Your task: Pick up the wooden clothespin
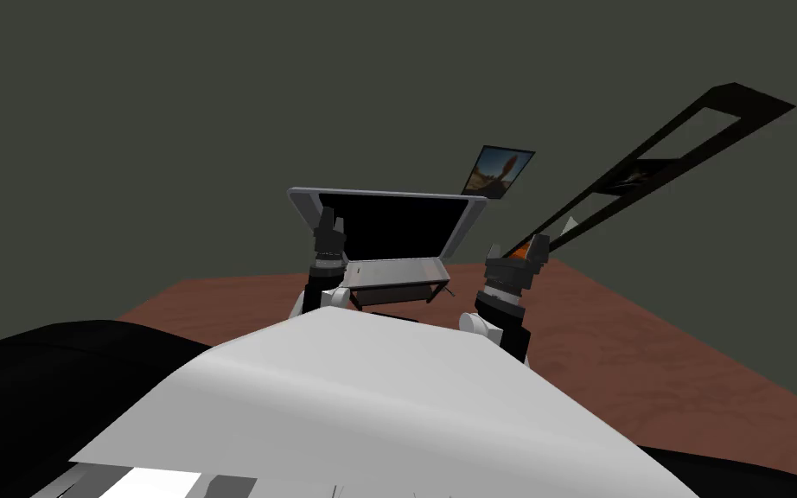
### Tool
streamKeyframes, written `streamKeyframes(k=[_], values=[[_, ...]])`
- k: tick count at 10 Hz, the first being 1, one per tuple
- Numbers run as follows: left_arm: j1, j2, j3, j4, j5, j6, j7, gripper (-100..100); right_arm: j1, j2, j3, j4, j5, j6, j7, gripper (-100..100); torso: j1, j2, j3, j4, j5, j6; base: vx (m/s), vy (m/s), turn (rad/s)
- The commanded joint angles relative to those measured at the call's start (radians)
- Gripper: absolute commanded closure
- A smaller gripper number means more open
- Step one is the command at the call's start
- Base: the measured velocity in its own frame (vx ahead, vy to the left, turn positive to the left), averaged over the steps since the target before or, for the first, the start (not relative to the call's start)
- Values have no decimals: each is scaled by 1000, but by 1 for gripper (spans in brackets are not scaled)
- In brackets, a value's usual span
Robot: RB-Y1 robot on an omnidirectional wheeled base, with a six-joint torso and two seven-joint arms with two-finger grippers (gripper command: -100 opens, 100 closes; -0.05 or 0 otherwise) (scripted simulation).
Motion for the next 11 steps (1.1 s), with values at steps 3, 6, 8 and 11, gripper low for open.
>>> streamKeyframes(k=[3,6,8,11], values=[[-5,89,31,37,7,41,-17,-100,0,0,0,0,0,0,0,0,1,1,1,0,0,0,-16,16,-116],[-10,132,63,75,15,85,-36,-100,0,0,0,0,0,0,0,0,3,2,1,0,1,0,-26,35,-150],[-16,165,105,123,25,143,-60,-100,0,0,0,0,0,0,0,0,3,2,1,0,1,0,-39,37,-194],[-24,188,154,179,37,211,-91,-100,0,0,0,0,0,0,0,0,4,3,2,1,1,0,-43,49,-206]])
